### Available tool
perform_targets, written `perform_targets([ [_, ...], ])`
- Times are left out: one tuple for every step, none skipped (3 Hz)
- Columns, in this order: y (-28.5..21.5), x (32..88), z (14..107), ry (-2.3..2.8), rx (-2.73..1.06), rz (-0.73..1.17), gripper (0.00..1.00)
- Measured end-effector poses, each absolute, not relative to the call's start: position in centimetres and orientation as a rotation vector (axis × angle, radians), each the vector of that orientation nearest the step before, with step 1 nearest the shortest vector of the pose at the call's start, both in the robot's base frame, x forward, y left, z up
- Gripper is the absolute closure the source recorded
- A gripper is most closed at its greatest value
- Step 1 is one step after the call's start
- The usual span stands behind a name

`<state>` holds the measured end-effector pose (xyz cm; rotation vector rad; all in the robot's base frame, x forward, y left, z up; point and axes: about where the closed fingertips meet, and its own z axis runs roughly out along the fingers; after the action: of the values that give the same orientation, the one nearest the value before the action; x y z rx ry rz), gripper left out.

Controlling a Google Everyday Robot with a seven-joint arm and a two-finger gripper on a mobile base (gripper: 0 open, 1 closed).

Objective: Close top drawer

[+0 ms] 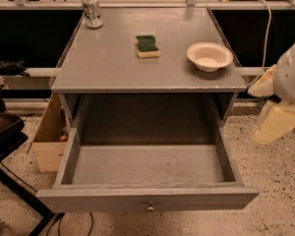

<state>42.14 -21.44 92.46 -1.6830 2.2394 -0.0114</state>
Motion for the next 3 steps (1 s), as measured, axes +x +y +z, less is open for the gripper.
perform_targets([
  [-21.4, 38.4, 84.8, 2.244, -1.568, 0.107, 0.58],
  [-20.7, 34.7, 77.9, 2.288, -1.514, 0.214, 0.81],
  [-18.1, 32.1, 68.7, 2.299, -1.528, 0.367, 1.0],
])
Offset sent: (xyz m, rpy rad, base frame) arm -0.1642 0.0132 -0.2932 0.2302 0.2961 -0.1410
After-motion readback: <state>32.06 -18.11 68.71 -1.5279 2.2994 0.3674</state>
